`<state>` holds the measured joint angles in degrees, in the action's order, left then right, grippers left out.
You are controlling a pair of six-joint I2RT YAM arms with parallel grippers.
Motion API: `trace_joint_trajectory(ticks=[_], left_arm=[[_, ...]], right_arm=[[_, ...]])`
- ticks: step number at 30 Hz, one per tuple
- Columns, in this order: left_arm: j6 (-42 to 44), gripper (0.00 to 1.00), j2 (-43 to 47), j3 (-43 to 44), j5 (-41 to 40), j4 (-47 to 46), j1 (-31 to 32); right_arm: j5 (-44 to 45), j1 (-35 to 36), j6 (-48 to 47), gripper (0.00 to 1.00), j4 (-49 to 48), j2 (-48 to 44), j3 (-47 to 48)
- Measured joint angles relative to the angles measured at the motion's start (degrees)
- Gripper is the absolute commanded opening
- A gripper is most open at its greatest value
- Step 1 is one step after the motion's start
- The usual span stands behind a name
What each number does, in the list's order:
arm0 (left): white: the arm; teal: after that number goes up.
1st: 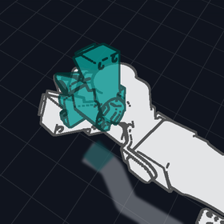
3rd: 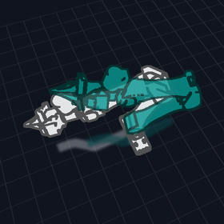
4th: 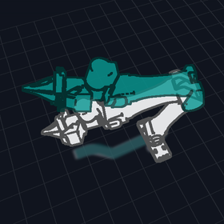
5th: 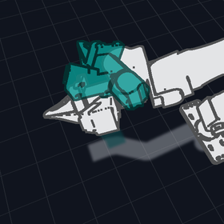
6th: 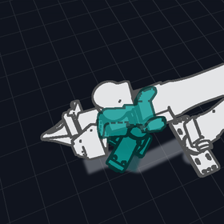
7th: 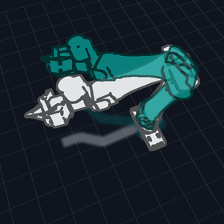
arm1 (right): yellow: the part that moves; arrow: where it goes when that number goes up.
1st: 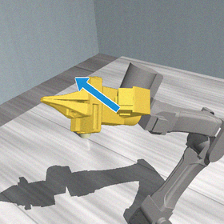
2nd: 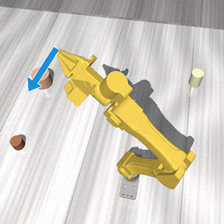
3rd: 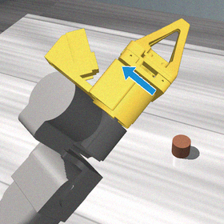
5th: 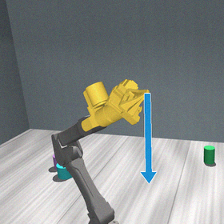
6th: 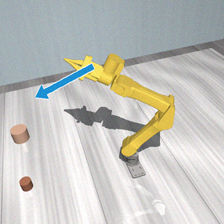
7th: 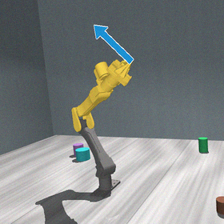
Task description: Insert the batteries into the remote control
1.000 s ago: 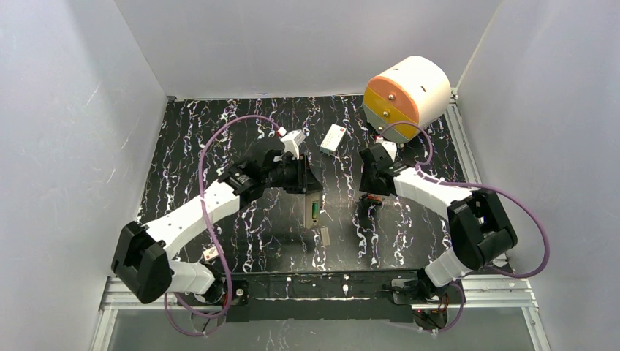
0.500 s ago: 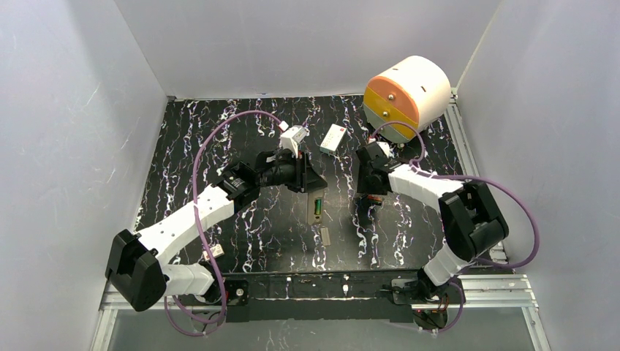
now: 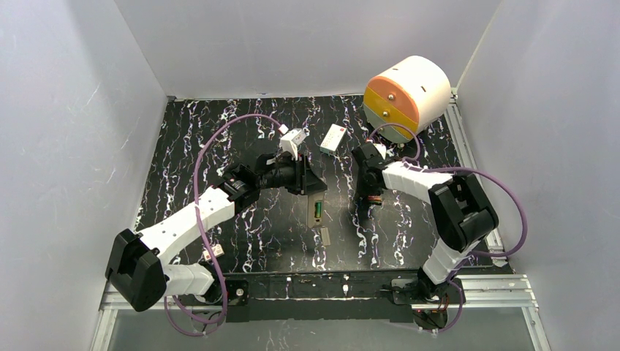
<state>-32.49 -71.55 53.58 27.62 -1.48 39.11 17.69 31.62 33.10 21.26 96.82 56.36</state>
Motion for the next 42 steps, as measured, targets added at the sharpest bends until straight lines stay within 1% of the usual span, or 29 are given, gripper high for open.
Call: trace_joint_trajectory(ticks=[7,8,10,12,16,20,25,30,37,42], left_arm=[[-0.28,0.0,0.22,-0.66,-0.35,-0.11,0.0],[-0.24,0.0,0.61,-0.72,-1.07,0.24,0.0],[-0.11,0.0,1.95,-0.74,-3.13,1.53,0.0],[-0.09,0.0,4.07,-1.07,-6.34,2.84,0.0],[-0.09,0.0,8.35,-2.45,-12.66,5.35,-0.07],[-0.11,0.0,11.06,-3.96,-16.63,7.61,-0.39],[-0.15,0.0,13.16,-5.35,-19.34,9.9,-0.42],[-0.11,0.0,14.82,-6.08,-19.67,10.78,-0.5],[0.04,0.0,14.88,-6.08,-19.02,10.95,-0.7],[0.59,0.0,14.88,-6.08,-18.14,11.02,-0.7]], right_arm=[[0.42,2.03,3.34,0.16,1.07,2.1,2.54],[0.52,2.49,4.31,0.15,1.38,2.47,3.06],[1.22,3.43,6.64,0.15,1.7,2.8,3.45],[2.32,4.55,11.15,0.15,1.7,2.4,2.95],[3.87,6.67,21.59,0.15,2.6,-1.11,-0.81],[5.22,9.33,32.92,0.15,5.86,-4.22,-2.86],[5.75,11.96,42.97,0.18,8.28,-5.05,-2.93],[5.51,12.35,47.04,0.24,10.62,-3.32,-2.29],[5.51,12.39,49.03,0.47,13.27,-2.64,-0.98],[6.21,12.39,47.82,0.57,14.45,-2.75,0.42]])
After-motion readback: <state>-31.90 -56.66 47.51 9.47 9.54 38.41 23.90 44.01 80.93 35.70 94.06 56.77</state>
